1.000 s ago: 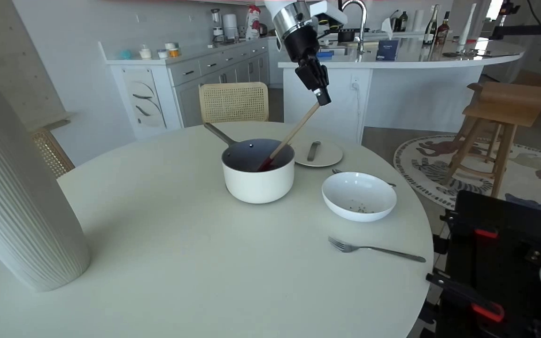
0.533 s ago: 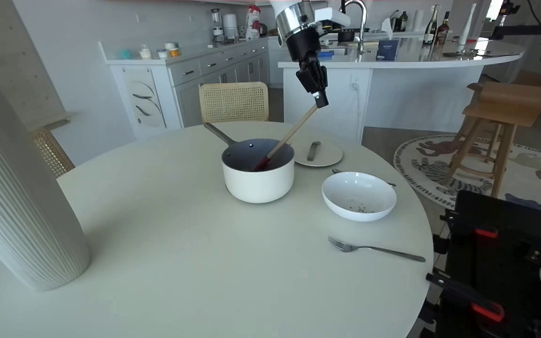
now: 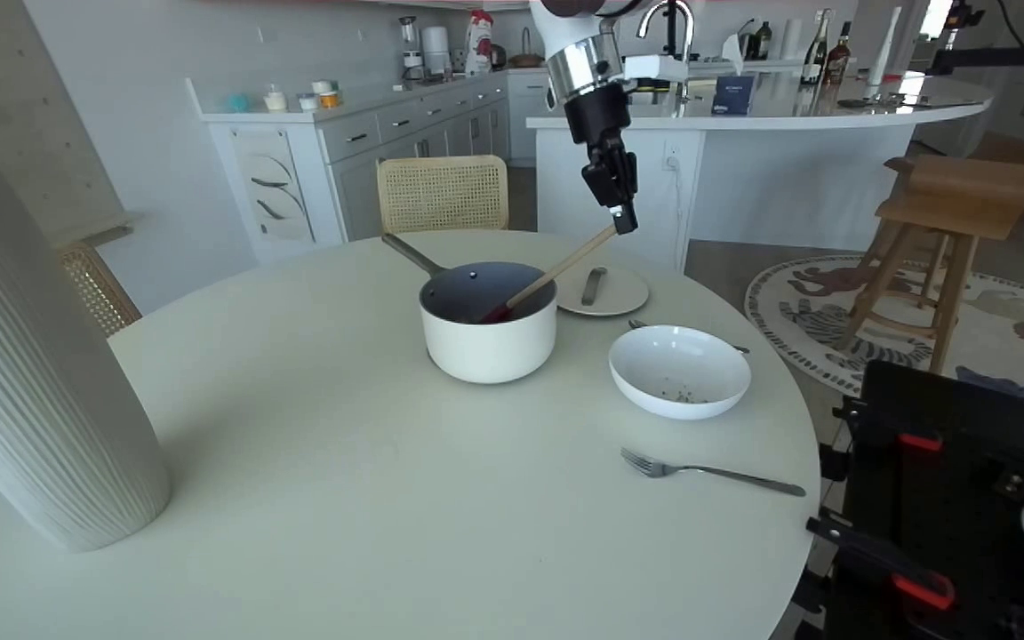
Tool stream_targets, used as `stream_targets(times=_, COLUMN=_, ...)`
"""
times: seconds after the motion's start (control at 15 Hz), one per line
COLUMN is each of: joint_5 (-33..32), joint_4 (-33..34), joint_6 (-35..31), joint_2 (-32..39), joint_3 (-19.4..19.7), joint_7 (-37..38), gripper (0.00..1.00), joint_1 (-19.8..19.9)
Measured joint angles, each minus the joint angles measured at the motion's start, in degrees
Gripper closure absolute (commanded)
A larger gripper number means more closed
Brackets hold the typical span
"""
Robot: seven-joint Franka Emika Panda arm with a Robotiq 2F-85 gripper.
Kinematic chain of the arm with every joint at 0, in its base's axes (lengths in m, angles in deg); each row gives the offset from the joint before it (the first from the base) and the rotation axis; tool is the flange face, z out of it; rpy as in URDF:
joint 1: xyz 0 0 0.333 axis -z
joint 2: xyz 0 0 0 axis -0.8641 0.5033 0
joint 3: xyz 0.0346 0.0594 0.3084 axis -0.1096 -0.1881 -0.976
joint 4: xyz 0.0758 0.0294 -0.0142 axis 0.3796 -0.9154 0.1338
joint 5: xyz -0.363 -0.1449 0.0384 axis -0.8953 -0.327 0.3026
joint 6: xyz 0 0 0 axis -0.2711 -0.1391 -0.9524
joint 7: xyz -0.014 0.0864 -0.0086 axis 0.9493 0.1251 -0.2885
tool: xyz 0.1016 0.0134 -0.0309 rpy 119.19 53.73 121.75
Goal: Take the broccoli from the white bowl and put it in the white pot then take the wooden spatula out of the pot and put it on the table then put the white lid on the pot
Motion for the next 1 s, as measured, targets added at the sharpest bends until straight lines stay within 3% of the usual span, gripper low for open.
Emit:
stream_targets(times=0.53, joint_5=0.1, joint_4=-8.7, joint_6=-10.7, joint_2=-4.6, joint_3=1.2, joint_7=-0.4, gripper=0.96, joint_1=0.0)
stream_targets(times=1.0, joint_5=1.7, joint_4=-7.2, joint_6=-9.4, joint_2=-4.8, joint_3=1.8, joint_7=-0.7, gripper=0.96, joint_1=0.3)
